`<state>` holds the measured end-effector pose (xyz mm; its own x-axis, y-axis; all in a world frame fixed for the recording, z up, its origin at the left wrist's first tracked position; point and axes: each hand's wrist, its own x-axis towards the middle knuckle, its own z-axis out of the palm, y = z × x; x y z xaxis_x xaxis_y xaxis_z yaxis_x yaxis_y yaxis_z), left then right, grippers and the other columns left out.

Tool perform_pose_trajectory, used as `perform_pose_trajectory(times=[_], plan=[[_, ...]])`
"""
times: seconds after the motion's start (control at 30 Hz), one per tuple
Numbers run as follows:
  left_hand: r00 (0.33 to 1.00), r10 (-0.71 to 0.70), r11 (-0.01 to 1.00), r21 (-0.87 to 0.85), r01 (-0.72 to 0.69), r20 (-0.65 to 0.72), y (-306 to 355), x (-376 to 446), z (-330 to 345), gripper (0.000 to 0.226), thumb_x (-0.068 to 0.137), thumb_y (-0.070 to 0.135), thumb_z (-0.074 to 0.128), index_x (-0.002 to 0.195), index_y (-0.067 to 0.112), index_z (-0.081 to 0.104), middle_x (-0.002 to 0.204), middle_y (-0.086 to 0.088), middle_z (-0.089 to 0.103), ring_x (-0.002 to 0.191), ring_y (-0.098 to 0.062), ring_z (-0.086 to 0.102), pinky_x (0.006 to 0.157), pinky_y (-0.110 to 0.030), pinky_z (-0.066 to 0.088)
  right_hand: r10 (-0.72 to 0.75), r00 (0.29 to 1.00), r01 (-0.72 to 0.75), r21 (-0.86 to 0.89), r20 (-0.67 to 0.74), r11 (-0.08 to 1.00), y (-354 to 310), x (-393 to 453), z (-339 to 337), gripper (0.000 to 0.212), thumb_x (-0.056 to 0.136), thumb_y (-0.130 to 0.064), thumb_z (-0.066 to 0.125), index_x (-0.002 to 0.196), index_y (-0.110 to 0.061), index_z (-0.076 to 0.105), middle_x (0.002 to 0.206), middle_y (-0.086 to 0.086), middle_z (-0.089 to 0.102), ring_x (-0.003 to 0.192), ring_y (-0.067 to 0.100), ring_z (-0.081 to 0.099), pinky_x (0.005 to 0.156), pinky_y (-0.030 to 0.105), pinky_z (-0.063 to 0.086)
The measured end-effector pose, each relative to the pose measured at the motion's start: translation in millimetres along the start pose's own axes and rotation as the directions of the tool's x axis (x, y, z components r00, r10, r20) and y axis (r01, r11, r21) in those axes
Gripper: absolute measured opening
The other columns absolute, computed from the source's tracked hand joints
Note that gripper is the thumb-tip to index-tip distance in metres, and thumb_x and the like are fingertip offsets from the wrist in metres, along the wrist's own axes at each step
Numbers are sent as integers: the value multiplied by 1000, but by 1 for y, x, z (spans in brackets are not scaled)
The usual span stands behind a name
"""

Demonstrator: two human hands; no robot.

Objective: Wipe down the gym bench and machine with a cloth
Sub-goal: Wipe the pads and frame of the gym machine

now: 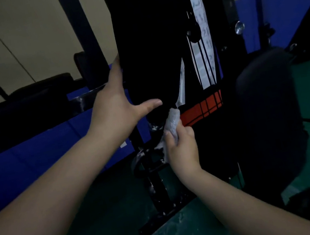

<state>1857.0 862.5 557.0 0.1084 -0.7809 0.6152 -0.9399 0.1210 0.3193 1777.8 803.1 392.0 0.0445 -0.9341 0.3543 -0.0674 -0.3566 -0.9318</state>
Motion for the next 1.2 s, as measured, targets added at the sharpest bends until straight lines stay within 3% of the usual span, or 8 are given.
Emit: perform_pose_trajectory(times=[0.13, 0.37, 0.57, 0.73, 0.83, 0.93, 1.0, 1.2], plan=[[999, 49, 998, -35, -49, -12, -7, 1, 5, 112, 65, 49, 79, 150, 36, 7, 124, 30, 36, 108, 18, 29, 83, 10, 22, 155, 986, -148, -95, 67, 984, 35, -4, 18, 20, 98, -22, 49, 113, -10, 56, 105, 8, 45, 74, 15, 52, 73, 20, 44], [997, 65, 996, -54, -67, -31, -8, -1, 8, 111, 65, 48, 80, 150, 34, 11, 119, 34, 36, 112, 12, 40, 96, -11, 39, -50, 993, 58, 72, -109, 996, -6, -13, 10, 44, 101, -31, 33, 142, -14, 34, 106, 4, 43, 80, -7, 46, 63, 0, 35], [998, 53, 998, -35, -54, -37, -5, -1, 6, 109, 66, 50, 80, 151, 31, 15, 126, 28, 40, 110, 15, 34, 84, 10, 26, -30, 984, 21, -54, -173, 998, 9, -2, 37, 12, 98, -10, 43, 100, -2, 51, 100, 7, 41, 77, 5, 40, 73, 14, 33], [997, 51, 999, -17, -52, -50, -3, -3, 6, 109, 66, 50, 80, 151, 31, 15, 138, 16, 47, 110, 15, 34, 89, 7, 27, 317, 939, -281, -231, 136, 932, 65, -3, 19, 33, 99, -24, 40, 127, -9, 47, 113, 13, 51, 99, 27, 55, 74, 26, 34], [998, 40, 998, -43, -42, -46, 0, -5, 5, 110, 66, 49, 80, 151, 33, 13, 130, 27, 41, 113, 16, 34, 99, -8, 36, 169, 986, -168, -118, 2, 979, 43, -4, 16, 45, 102, -29, 34, 147, -21, 29, 117, 12, 46, 87, 19, 53, 73, 25, 40], [999, 19, 998, -52, -21, -38, 1, -5, 4, 110, 66, 47, 81, 151, 32, 12, 125, 30, 37, 114, 17, 33, 98, -7, 36, 69, 986, -35, 217, -150, 975, 3, 4, 22, 47, 102, -29, 31, 148, -20, 25, 111, 4, 45, 93, 13, 54, 78, 20, 44], [999, 10, 999, -40, -11, -33, 2, -5, 4, 111, 67, 47, 81, 152, 31, 12, 131, 24, 42, 114, 16, 33, 96, -1, 32, 15, 980, 19, 165, -199, 986, -7, 10, 29, 46, 103, -25, 32, 148, -22, 25, 104, 0, 43, 88, 5, 51, 75, 9, 41], [1000, 6, 999, -42, -7, -23, 2, -6, 4, 109, 69, 44, 80, 152, 29, 11, 144, 16, 41, 124, 11, 31, 92, 7, 25, 286, 944, -266, -134, 162, 955, 67, 12, 26, 35, 100, -27, 39, 132, -12, 45, 116, 14, 54, 105, 30, 55, 80, 28, 38]])
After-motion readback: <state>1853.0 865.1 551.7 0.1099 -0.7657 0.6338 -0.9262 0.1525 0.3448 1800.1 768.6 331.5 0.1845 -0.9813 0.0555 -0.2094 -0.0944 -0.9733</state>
